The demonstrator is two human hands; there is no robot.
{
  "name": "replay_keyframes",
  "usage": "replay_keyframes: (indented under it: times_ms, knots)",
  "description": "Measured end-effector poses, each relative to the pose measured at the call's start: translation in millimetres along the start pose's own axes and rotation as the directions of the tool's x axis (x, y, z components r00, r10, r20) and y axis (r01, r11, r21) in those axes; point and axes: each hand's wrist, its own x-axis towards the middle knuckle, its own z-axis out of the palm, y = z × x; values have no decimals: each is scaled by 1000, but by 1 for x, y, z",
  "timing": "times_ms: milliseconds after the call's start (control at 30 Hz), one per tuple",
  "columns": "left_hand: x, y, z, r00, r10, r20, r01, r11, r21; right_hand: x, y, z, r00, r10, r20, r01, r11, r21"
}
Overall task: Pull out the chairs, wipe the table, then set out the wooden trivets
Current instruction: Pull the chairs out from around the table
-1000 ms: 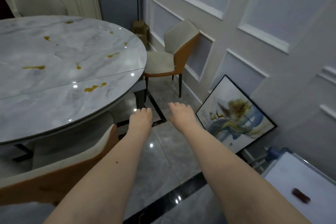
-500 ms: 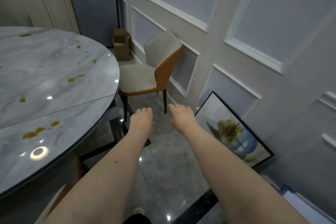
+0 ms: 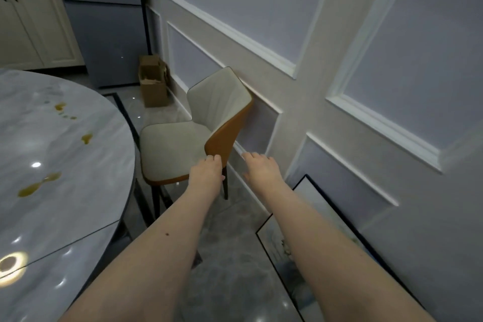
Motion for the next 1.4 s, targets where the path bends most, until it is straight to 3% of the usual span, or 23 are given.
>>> replay_keyframes:
  times_ms: [500,1100,1233,1400]
  knots:
    - [268,56,7,995,-93,-19,92,993,-71,260,128,-19,994,-104,-23,104,995,-9]
    - [465,47,34,988,-142,58,150,977,-153,476,170,3,993,-113,34,114,992,-51]
    - [491,52,41,976,-189,107,204,967,-151,514,175,9,986,-139,94,139,990,7]
    - [502,56,54,936,-250,247,280,956,-93,542,179,18,955,-176,240,122,967,224]
